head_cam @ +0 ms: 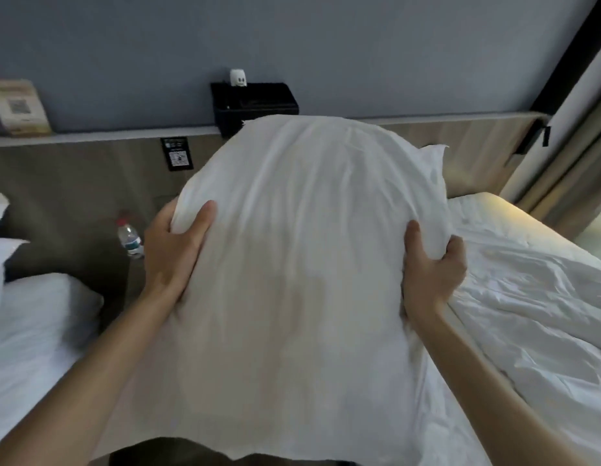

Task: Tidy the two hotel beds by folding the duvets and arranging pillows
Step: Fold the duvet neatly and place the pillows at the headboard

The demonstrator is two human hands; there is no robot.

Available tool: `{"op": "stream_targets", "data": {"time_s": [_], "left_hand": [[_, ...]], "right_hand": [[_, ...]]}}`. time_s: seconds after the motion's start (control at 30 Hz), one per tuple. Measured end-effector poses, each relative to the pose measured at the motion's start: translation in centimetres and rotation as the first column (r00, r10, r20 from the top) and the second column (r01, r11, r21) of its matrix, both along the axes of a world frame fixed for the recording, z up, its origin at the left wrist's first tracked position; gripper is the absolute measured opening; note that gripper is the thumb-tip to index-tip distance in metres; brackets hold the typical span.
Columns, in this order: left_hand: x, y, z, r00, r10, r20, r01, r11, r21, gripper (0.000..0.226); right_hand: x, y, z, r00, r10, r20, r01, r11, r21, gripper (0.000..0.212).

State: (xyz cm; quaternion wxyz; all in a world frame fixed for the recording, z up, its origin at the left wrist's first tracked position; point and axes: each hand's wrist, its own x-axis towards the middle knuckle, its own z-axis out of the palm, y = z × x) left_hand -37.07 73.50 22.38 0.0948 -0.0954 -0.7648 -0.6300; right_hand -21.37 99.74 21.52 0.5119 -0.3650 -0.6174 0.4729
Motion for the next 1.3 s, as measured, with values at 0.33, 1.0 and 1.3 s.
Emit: {"op": "stream_targets", "data": {"time_s": [0.33,1.0,1.3], "left_hand": [[9.0,-26.8,4.9,0.907,0.417,-0.052,-0.419,0.908,-0.018,0.034],[40.5,-56.4,3.3,0.171,0.985,-0.024,-0.983,0.172,0.067,0.053],[46.0,-73.0,-4.3,0.133,0.879,0.458,-0.376,0.473,-0.797,0.089]], "right_hand": [[-4.4,-23.0,2.6,0.891,0.451,-0.043,-0.452,0.891,-0.023,0.038],[1.7,-63.1,3.8,0.171,0.981,0.090,-0.985,0.171,0.001,0.052],[1.2,-81.8,-6.2,-0.227,0.753,0.617,-0.954,-0.045,-0.296,0.076]]}}
